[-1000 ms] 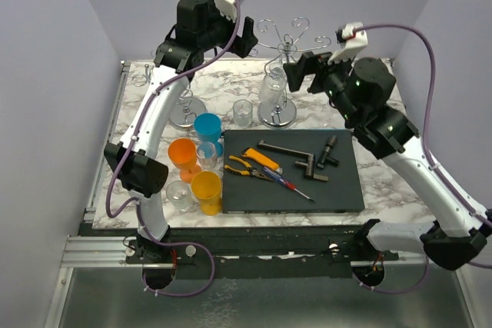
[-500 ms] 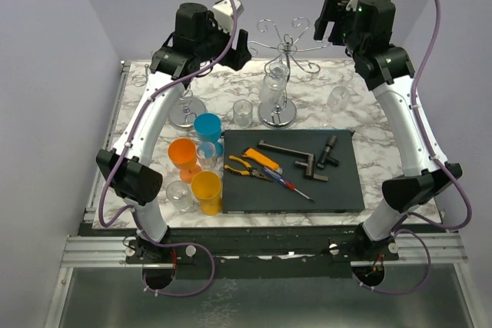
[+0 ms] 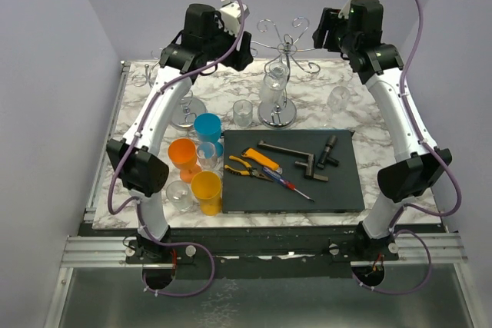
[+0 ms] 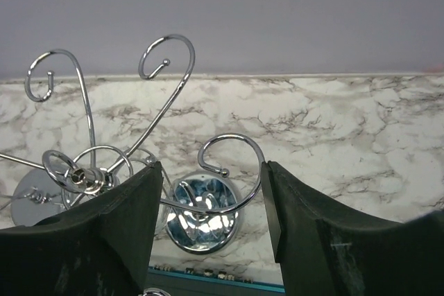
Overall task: Place the wine glass upside down on the wine glass rack
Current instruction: Adjust the wine rack at the center of the board.
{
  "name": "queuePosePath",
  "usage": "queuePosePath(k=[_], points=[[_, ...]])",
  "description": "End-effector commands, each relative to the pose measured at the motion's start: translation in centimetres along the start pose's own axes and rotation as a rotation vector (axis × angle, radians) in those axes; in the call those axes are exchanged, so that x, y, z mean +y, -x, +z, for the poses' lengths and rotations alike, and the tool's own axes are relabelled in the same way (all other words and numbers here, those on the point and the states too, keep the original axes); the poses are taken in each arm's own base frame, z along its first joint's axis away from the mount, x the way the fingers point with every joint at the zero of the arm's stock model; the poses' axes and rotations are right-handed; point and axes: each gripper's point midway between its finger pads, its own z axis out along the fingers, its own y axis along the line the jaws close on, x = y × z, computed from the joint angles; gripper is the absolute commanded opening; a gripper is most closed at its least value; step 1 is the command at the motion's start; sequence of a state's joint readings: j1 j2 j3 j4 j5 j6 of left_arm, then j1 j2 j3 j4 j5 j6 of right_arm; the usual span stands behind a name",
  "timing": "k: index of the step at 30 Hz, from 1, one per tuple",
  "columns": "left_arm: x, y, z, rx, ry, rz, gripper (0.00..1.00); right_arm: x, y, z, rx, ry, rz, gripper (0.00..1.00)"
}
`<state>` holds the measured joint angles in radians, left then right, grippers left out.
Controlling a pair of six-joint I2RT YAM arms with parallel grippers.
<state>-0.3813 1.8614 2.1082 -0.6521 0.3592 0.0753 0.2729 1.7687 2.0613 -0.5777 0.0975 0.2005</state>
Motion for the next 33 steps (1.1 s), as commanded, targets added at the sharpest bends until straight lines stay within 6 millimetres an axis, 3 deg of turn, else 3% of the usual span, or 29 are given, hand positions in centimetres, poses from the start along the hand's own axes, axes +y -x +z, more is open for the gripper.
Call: queuePosePath(k=[1,5,10,17,33], points=[[-0.2,0.4,1.7,-0.006,-0.027,0.018,0.67,0.4,-1.2,0.2,0.024,0.037,-0.001,0.64],[0.4,0.3,2.7,-0.003,-0.014,0.028,0.67,-0.1,-1.6,0.4,0.023,0.018,-0.018,0.62],[1.0,0.7,3.3,-0.012,0.005,0.048,0.66,-0.3,-2.0,0.0,0.017,0.015,-0.019,0.46],[1.9,1.5,4.3,-0.032,0.031,0.073,0.65,-0.5,-2.2,-1.4,-0.001,0.015,0.000,0.38],[2.9,2.9,6.5,-0.080,0.039,0.103,0.64,-0.9,-4.8,-3.4,0.037,0.017,0.026,0.36]])
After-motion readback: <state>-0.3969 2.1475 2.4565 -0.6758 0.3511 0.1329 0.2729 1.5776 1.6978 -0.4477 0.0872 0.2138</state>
